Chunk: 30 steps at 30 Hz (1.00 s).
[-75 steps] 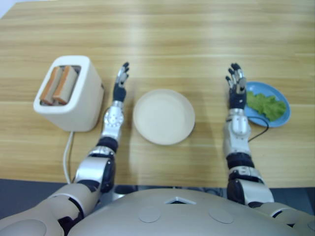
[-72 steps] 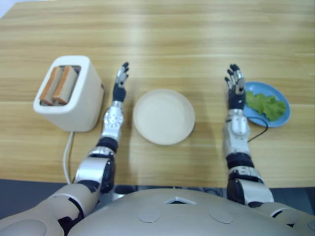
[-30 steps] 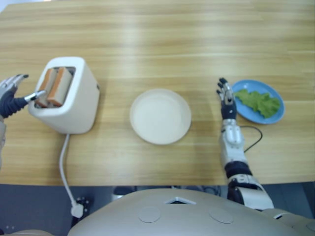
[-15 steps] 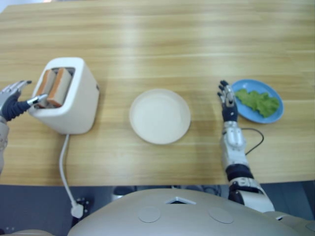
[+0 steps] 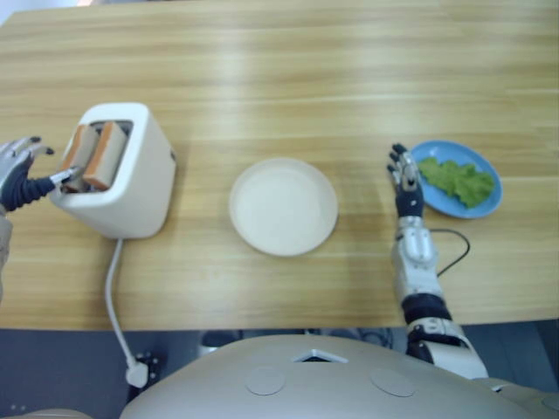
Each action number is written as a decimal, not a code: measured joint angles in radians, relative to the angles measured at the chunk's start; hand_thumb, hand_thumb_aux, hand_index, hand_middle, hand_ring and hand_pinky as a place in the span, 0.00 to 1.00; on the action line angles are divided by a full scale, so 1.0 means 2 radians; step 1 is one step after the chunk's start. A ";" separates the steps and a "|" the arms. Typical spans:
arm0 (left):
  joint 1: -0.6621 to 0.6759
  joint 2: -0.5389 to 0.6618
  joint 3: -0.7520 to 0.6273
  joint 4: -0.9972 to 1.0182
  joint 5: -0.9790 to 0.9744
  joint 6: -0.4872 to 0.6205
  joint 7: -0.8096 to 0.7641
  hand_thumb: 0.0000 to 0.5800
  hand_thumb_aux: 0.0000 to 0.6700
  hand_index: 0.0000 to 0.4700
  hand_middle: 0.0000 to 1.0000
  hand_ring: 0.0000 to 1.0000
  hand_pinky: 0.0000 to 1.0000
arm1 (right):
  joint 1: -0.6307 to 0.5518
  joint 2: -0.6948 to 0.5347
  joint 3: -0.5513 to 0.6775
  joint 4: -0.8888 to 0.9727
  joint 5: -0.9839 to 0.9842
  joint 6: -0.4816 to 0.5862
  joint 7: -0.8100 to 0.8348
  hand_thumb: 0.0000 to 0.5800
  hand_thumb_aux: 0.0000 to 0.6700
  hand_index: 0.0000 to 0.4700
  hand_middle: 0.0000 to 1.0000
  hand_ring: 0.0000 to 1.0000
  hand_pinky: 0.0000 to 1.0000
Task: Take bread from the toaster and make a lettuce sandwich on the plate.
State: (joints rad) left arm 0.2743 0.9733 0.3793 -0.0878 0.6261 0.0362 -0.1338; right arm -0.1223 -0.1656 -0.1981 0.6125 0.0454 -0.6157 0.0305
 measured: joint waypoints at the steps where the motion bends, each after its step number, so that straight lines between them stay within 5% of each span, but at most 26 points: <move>1: 0.000 0.000 0.000 -0.004 0.000 -0.002 0.000 1.00 1.00 0.98 1.00 1.00 1.00 | 0.000 0.000 0.000 0.000 0.000 0.000 0.000 0.00 0.00 0.00 0.00 0.00 0.00; 16: -0.018 -0.035 0.014 -0.025 -0.054 -0.030 -0.003 1.00 1.00 0.98 1.00 1.00 1.00 | 0.002 -0.002 -0.001 0.000 0.001 0.007 0.001 0.00 0.00 0.00 0.00 0.00 0.00; 26: -0.212 -0.114 0.212 -0.149 -0.279 -0.076 0.068 1.00 1.00 0.98 1.00 1.00 1.00 | 0.002 -0.001 -0.002 0.002 0.003 0.010 0.001 0.00 0.00 0.00 0.00 0.00 0.00; 30: -0.246 -0.130 0.220 -0.191 -0.326 -0.094 0.074 1.00 1.00 0.98 1.00 1.00 1.00 | 0.002 0.000 -0.001 0.004 0.004 0.011 0.001 0.00 0.00 0.00 0.00 0.00 0.00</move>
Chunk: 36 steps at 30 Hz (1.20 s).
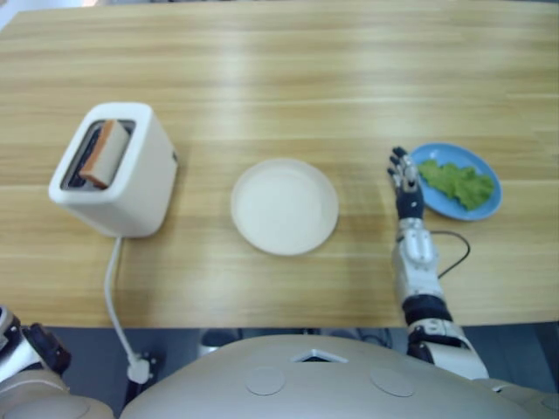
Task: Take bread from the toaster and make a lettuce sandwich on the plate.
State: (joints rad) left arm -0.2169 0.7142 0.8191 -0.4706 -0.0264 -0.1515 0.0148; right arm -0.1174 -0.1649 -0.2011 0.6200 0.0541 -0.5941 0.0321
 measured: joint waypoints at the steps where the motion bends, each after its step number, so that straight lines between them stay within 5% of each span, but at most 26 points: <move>1: -0.004 -0.005 -0.007 -0.009 -0.006 -0.002 0.000 1.00 1.00 0.98 1.00 1.00 1.00 | 0.000 0.000 0.000 0.000 0.000 0.000 0.000 0.00 0.00 0.00 0.00 0.00 0.00; 8: -0.044 -0.080 -0.222 -0.062 -0.013 0.025 -0.034 1.00 1.00 0.98 1.00 1.00 1.00 | -0.006 -0.001 0.001 0.002 0.002 0.007 0.003 0.00 0.00 0.00 0.00 0.00 0.00; 15: -0.049 -0.196 -0.479 0.076 0.024 0.073 -0.099 1.00 1.00 0.98 1.00 1.00 1.00 | -0.004 -0.002 0.000 0.002 0.005 0.013 0.004 0.00 0.00 0.00 0.00 0.00 0.00; 28: -0.069 -0.264 -0.577 0.378 0.096 -0.010 -0.128 1.00 1.00 0.98 1.00 1.00 1.00 | 0.015 -0.009 -0.002 -0.011 0.011 0.025 0.004 0.00 0.00 0.00 0.00 0.00 0.00; 35: -0.074 -0.265 -0.610 0.452 0.149 -0.028 -0.134 1.00 1.00 0.97 1.00 1.00 1.00 | 0.017 -0.009 -0.002 -0.024 0.012 0.029 0.004 0.00 0.00 0.00 0.00 0.00 0.00; 36: -0.074 -0.262 -0.615 0.451 0.165 -0.028 -0.128 0.78 0.53 0.52 0.81 0.81 0.81 | 0.019 -0.009 -0.002 -0.024 0.012 0.029 0.004 0.00 0.00 0.00 0.00 0.00 0.00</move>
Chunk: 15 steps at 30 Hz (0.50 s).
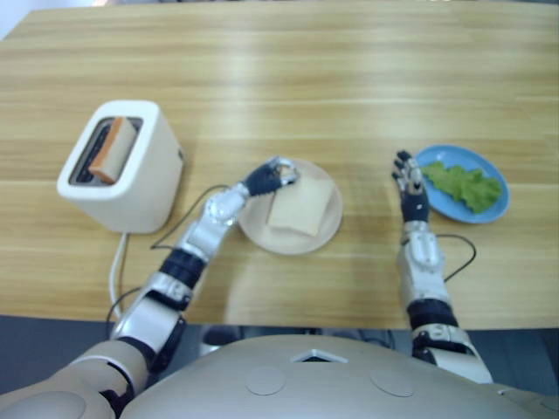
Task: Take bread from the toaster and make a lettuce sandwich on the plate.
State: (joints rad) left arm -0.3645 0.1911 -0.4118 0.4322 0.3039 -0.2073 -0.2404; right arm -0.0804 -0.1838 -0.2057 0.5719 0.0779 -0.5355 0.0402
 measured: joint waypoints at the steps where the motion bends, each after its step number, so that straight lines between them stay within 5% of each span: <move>1: 0.000 0.003 -0.003 -0.001 0.010 0.000 0.005 0.78 0.53 0.52 0.81 0.81 0.81 | 0.000 0.000 0.000 0.000 0.000 0.000 0.000 0.00 0.00 0.00 0.00 0.00 0.00; 2: 0.001 0.012 -0.011 -0.004 0.038 0.002 0.019 0.00 0.00 0.00 0.00 0.00 0.00 | 0.001 0.000 0.000 0.000 0.000 0.000 0.000 0.00 0.00 0.00 0.00 0.00 0.00; 8: 0.001 0.079 -0.052 -0.062 0.220 0.077 0.083 0.00 0.00 0.00 0.00 0.00 0.00 | 0.003 0.000 0.000 0.000 0.001 0.000 0.000 0.00 0.00 0.00 0.00 0.00 0.00; 15: 0.038 0.129 -0.033 -0.251 0.356 0.166 0.089 0.00 0.00 0.00 0.00 0.00 0.00 | 0.009 0.000 -0.001 -0.003 0.003 0.001 0.000 0.00 0.00 0.00 0.00 0.00 0.00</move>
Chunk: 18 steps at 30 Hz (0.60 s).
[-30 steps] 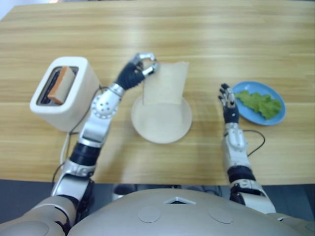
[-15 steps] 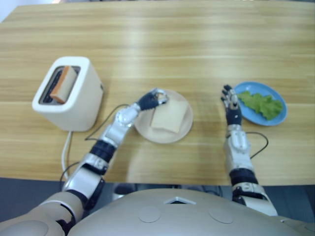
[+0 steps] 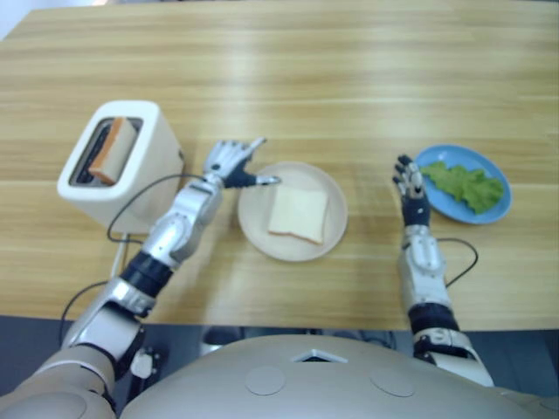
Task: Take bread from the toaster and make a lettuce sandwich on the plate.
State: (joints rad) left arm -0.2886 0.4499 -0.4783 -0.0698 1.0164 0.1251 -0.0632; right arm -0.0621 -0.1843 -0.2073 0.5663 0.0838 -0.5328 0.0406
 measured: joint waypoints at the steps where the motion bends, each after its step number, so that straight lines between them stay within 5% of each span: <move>1: 0.006 0.003 0.003 -0.021 0.004 0.004 -0.004 0.00 0.00 0.00 0.00 0.00 0.00 | 0.000 0.000 0.000 -0.001 0.000 0.000 0.000 0.00 0.00 0.00 0.00 0.00 0.00; 9: 0.049 0.023 0.103 -0.169 -0.023 -0.005 -0.010 0.00 0.00 0.00 0.00 0.00 0.00 | 0.029 -0.024 0.002 -0.126 -0.021 0.001 -0.002 0.00 0.00 0.00 0.00 0.00 0.00; 13: 0.068 -0.025 0.123 -0.142 -0.127 -0.037 -0.009 0.00 0.00 0.00 0.00 0.00 0.00 | 0.038 -0.076 -0.016 -0.277 -0.047 0.019 0.000 0.00 0.00 0.00 0.00 0.00 0.00; 15: 0.092 -0.096 0.144 -0.107 -0.231 -0.053 -0.013 0.00 0.00 0.00 0.00 0.00 0.00 | 0.051 -0.129 -0.045 -0.345 -0.090 0.034 0.000 0.00 0.00 0.00 0.00 0.00 0.00; 18: 0.130 -0.154 0.146 -0.055 -0.328 -0.079 -0.014 0.00 0.00 0.00 0.00 0.00 0.00 | 0.054 -0.210 -0.101 -0.373 -0.170 0.049 -0.004 0.00 0.00 0.00 0.00 0.00 0.00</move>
State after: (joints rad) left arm -0.0283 0.1417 -0.1857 -0.1792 0.3610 -0.0321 -0.0907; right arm 0.0453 -0.6052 -0.4102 -0.1799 -0.2569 -0.4339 0.0319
